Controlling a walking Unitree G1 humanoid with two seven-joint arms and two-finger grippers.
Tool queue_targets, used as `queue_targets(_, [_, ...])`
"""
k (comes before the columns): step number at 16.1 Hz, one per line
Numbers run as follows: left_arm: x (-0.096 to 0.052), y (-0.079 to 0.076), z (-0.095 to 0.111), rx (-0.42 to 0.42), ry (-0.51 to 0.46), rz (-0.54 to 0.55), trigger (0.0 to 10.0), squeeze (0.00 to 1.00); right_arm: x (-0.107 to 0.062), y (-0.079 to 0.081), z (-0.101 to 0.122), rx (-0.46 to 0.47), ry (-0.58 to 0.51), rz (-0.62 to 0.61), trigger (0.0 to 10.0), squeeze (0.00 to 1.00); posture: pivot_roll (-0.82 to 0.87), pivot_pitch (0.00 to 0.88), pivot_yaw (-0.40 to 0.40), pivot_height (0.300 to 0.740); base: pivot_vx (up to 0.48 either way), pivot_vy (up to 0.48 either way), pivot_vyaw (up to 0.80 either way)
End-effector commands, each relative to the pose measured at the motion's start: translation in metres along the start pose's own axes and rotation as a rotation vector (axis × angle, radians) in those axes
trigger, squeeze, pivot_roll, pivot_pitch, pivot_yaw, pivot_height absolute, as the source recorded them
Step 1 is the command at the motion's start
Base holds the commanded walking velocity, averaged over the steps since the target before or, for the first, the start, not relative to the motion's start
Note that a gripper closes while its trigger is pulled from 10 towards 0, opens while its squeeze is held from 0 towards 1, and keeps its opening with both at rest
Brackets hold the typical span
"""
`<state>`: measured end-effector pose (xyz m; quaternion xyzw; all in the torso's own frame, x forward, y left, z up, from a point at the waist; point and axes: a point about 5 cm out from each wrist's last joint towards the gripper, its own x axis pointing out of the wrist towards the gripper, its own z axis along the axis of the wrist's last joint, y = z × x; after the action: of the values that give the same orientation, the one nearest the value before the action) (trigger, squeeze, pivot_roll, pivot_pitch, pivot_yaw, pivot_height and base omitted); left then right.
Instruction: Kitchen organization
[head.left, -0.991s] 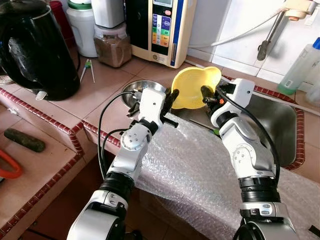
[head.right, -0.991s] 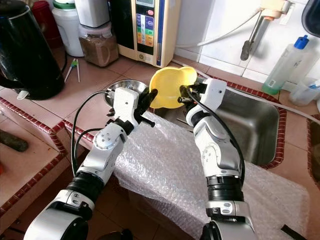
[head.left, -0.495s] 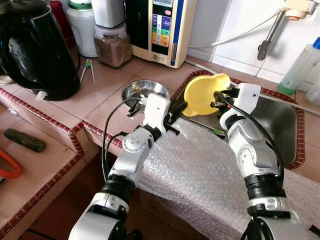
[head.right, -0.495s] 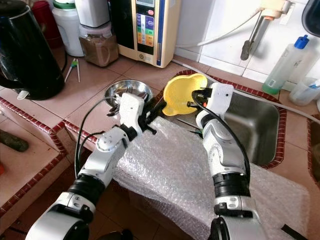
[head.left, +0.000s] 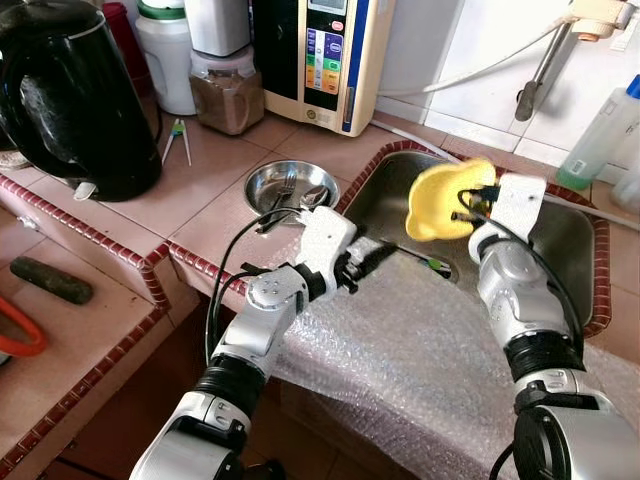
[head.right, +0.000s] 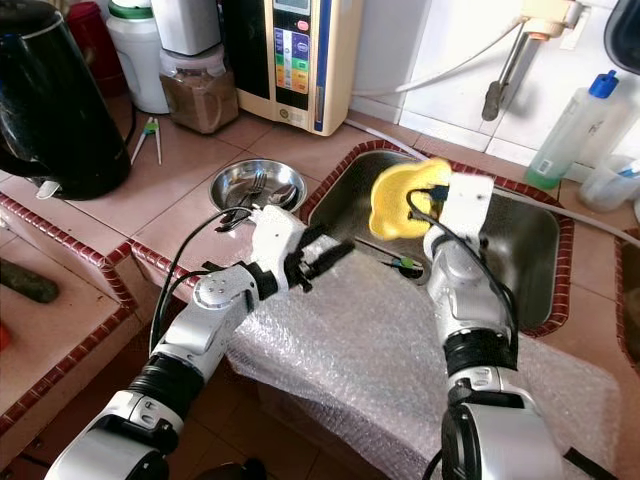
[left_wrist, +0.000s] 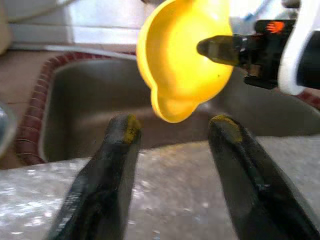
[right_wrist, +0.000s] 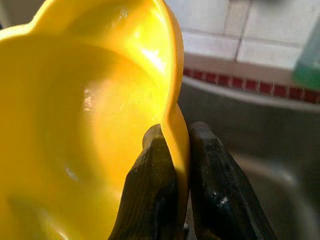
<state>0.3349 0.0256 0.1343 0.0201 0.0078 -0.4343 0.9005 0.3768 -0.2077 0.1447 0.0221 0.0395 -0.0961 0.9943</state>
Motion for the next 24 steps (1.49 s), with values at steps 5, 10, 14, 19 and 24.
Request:
queue_targets(5, [0.001,-0.004,0.002,0.027,0.025,-0.040,10.0,1.00,0.001,-0.020,-0.015,0.018,0.063,-0.103,8.3,1.00,-0.11,0.020,0.001,0.740,0.000,0.000,0.00])
queue_targets(10, [0.000,0.000,0.003,0.036,0.022,0.004,10.0,1.00,0.001,-0.016,-0.021,0.027,0.084,-0.096,10.0,1.00,-0.10,0.025,-0.008,0.740,0.000,0.000,0.00])
queue_targets(14, [-0.001,0.008,0.004,0.032,0.025,0.064,10.0,1.00,0.002,-0.007,-0.018,0.054,0.060,-0.027,10.0,1.00,-0.11,0.028,-0.009,0.740,0.000,0.000,0.00])
queue_targets(19, [-0.001,0.024,0.014,0.016,-0.016,0.212,10.0,1.00,0.003,-0.005,-0.014,0.102,0.044,0.009,10.0,1.00,-0.11,0.031,-0.004,0.740,0.000,0.000,0.00])
queue_targets(24, [-0.005,0.041,0.020,0.039,-0.015,0.363,10.0,1.00,0.006,-0.026,-0.002,0.094,0.025,-0.028,10.0,1.00,-0.11,0.037,0.019,0.740,0.000,0.000,0.00])
